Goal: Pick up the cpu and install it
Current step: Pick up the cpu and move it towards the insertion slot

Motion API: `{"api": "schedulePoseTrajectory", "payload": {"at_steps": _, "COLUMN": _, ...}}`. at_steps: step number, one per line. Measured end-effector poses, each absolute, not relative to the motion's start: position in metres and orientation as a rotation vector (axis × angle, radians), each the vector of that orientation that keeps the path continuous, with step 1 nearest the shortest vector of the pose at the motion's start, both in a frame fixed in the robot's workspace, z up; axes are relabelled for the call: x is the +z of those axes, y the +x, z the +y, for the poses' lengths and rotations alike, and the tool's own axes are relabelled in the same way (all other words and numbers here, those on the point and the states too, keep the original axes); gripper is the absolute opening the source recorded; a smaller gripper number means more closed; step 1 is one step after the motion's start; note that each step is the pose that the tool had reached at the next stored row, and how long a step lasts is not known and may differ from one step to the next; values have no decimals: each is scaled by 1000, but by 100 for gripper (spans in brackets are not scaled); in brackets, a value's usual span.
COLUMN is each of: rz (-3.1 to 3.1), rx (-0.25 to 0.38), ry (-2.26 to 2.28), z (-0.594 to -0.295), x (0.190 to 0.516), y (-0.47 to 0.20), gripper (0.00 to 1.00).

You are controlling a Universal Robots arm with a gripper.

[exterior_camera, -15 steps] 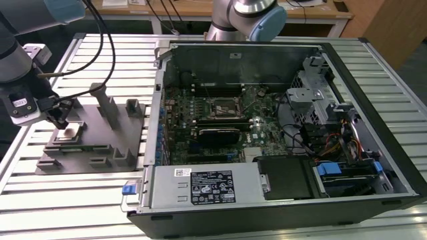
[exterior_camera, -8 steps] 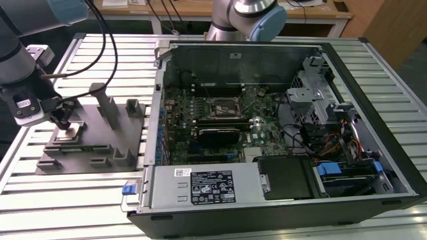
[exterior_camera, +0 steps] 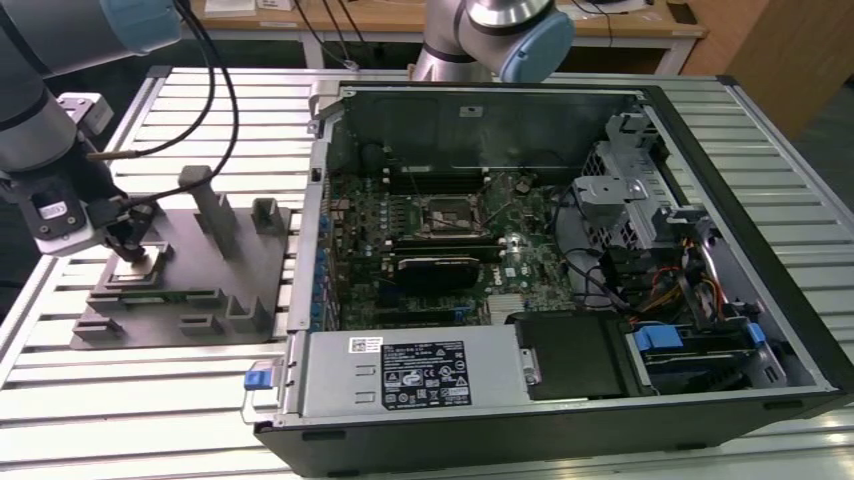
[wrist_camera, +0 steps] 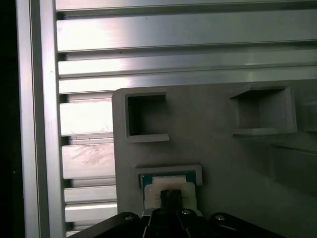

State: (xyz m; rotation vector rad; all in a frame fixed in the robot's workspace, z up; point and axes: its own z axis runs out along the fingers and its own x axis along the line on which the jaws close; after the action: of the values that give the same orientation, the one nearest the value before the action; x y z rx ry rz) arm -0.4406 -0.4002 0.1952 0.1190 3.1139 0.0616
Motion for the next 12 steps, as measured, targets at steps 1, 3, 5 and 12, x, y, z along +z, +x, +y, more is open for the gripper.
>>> {"api": "schedulePoseTrajectory", "payload": {"at_steps": 1, "rz": 3114, "rx": 62, "ry": 119, "z": -401, "x": 195, "y": -440, "gripper": 11}}
{"api": "schedulePoseTrajectory", "payload": {"at_steps": 3, "rz": 3114, "rx": 61, "ry": 119, "z": -401, "x": 195, "y": -440, "gripper": 11}}
{"api": "schedulePoseTrajectory", "payload": {"at_steps": 5, "rz": 3114, "rx": 61, "ry": 119, "z": -402, "x": 195, "y": -440, "gripper": 11}}
{"api": "schedulePoseTrajectory", "payload": {"at_steps": 12, "rz": 3114, "rx": 61, "ry": 119, "z": -402, "x": 195, "y": -440, "gripper": 17}}
